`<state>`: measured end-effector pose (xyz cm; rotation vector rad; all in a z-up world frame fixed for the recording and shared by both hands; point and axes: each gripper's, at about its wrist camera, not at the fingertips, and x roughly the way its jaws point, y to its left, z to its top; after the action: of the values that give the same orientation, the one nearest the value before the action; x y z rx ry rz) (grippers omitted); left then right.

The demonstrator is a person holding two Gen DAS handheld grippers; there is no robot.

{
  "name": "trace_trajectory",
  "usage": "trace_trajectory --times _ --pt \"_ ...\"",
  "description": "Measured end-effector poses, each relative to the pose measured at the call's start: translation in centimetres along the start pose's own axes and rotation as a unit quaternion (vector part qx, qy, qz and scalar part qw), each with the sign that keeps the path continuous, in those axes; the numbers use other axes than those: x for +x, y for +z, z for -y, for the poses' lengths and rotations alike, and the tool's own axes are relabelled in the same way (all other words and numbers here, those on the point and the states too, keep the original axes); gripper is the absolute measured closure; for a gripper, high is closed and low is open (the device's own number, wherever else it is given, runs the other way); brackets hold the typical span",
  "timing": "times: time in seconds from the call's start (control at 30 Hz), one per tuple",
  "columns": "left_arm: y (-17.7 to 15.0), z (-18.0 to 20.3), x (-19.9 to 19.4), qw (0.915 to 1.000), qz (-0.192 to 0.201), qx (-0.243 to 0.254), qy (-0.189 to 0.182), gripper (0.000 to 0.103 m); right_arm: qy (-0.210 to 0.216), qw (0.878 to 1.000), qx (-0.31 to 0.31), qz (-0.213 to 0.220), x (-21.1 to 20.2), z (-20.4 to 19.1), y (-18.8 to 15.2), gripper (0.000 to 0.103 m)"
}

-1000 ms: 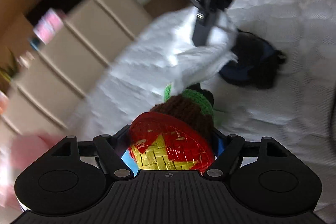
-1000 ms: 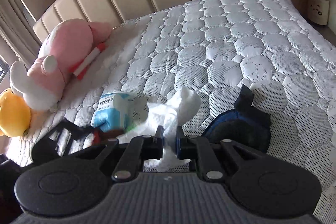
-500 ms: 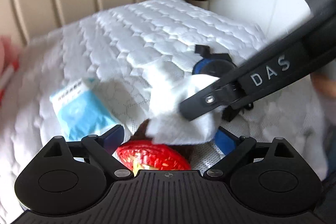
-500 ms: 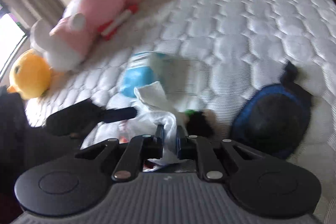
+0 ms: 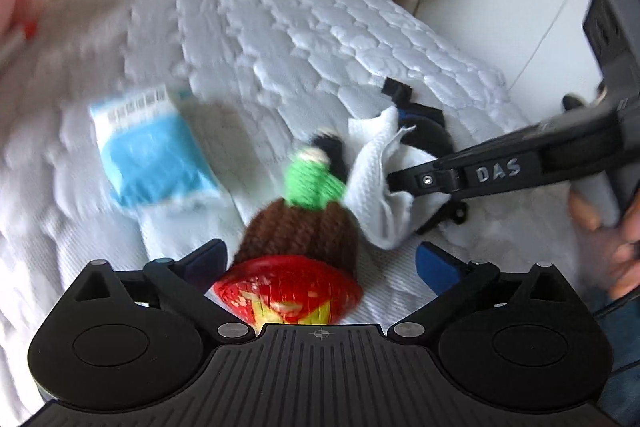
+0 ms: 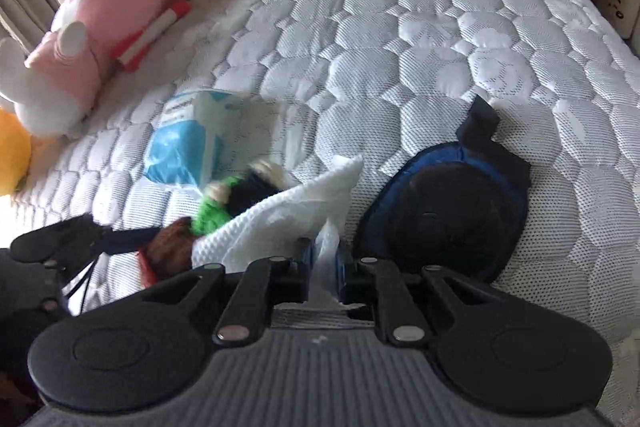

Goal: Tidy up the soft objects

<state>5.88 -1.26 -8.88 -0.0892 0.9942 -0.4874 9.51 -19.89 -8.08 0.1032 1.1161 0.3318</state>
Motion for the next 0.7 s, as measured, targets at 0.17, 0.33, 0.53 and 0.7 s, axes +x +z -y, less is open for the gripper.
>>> trace_trajectory --times 0.17,0.33,0.53,0.7 --pt "-1.0 -4.0 1.6 0.9755 -0.069 -0.176 -0.112 0.000 -0.010 1.000 -0.007 -0.001 0.1 -0.2 -0.1 0.089" --pt "-1.5 -4.3 2.6 0.9647 -0.081 -0.209 -0.138 0.000 0.016 0.998 0.020 0.056 -2.3 0.6 0.6 0.089" --pt "-1.7 -4.5 3.2 0.9606 -0.053 -0.237 -0.135 0.000 0.036 0.993 0.068 0.084 -3.9 2.0 1.1 0.089" --pt "-0.7 -5.1 1.8 0.9704 -0.020 -0.218 -0.103 0.029 0.042 0.991 0.085 0.094 -4.0 2.8 1.4 0.089"
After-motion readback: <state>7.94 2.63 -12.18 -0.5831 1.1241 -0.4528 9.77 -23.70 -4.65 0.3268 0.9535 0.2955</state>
